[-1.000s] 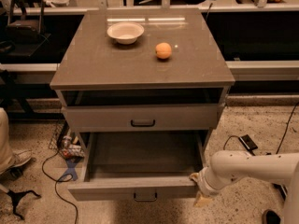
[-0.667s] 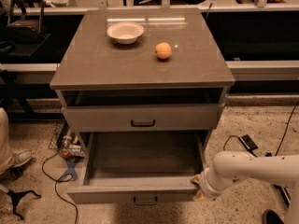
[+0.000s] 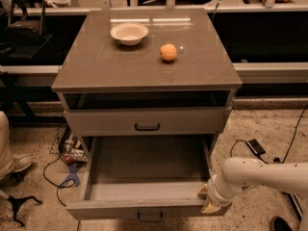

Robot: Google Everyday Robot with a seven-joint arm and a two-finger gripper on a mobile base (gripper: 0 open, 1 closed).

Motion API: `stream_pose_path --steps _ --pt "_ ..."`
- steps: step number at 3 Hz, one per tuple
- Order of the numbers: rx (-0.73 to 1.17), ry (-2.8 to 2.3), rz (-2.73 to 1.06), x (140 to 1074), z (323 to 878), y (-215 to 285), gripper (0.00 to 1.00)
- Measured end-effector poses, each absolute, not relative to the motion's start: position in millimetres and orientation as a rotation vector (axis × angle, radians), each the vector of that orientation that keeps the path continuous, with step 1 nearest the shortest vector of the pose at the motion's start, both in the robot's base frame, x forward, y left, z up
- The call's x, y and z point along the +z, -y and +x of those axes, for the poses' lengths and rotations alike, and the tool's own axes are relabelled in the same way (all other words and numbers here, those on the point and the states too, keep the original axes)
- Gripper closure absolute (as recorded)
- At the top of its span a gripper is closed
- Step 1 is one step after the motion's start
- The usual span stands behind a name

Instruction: Open middle drawer

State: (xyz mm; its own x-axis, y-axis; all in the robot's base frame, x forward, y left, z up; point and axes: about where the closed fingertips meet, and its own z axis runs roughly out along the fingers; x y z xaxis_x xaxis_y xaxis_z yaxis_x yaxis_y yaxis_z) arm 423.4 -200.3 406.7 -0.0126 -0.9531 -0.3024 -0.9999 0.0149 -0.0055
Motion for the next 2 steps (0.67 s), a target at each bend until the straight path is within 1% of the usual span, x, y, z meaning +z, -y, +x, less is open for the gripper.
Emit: stream_pose_path --steps 1,2 --pt "0.31 -2.067 -2.038 406.9 423.4 200.3 0.87" --pt "0.313 -2.067 -2.039 406.3 422.6 199.8 0.63"
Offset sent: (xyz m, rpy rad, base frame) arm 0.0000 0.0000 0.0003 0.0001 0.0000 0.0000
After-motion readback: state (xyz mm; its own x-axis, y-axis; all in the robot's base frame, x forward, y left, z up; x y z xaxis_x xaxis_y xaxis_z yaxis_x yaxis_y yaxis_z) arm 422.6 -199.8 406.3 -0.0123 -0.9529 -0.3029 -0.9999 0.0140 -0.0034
